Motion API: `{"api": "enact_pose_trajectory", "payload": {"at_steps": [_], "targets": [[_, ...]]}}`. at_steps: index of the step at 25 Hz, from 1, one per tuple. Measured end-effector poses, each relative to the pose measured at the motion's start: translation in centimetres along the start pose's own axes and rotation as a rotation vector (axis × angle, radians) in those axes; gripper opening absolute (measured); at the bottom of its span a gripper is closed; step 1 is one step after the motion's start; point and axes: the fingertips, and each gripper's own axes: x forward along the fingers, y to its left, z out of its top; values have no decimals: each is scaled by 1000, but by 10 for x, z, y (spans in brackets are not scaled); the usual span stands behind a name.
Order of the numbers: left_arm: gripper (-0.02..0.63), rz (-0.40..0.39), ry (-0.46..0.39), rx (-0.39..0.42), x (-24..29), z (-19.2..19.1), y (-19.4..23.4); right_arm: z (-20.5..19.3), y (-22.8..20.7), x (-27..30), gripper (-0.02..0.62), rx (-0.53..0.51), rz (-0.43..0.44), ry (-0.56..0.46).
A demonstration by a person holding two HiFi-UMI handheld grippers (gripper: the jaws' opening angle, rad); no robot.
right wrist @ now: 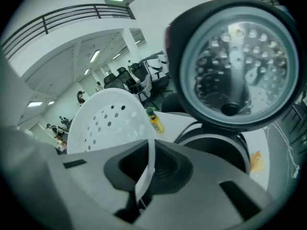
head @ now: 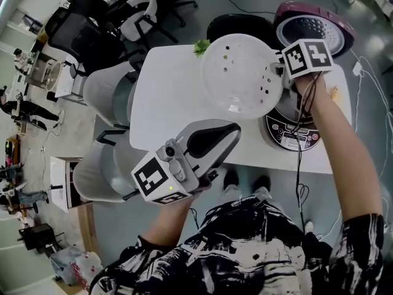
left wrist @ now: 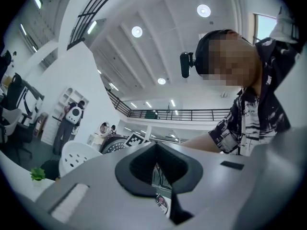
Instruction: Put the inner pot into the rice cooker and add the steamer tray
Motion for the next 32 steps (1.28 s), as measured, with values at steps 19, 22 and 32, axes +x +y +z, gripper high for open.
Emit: {"api": "enact_pose_trajectory", "payload": {"at_steps": [19, 22, 32], "targets": [[5, -72, 70, -16, 52, -23, -29, -108, -217, -68, 6, 281, -327, 94], [5, -67, 76, -18, 52, -26, -28, -120, -221, -57, 6, 283, -342, 121], [5, -39, 74, -19, 46, -25, -22, -128, -226, -38, 8, 253, -393, 160]]}}
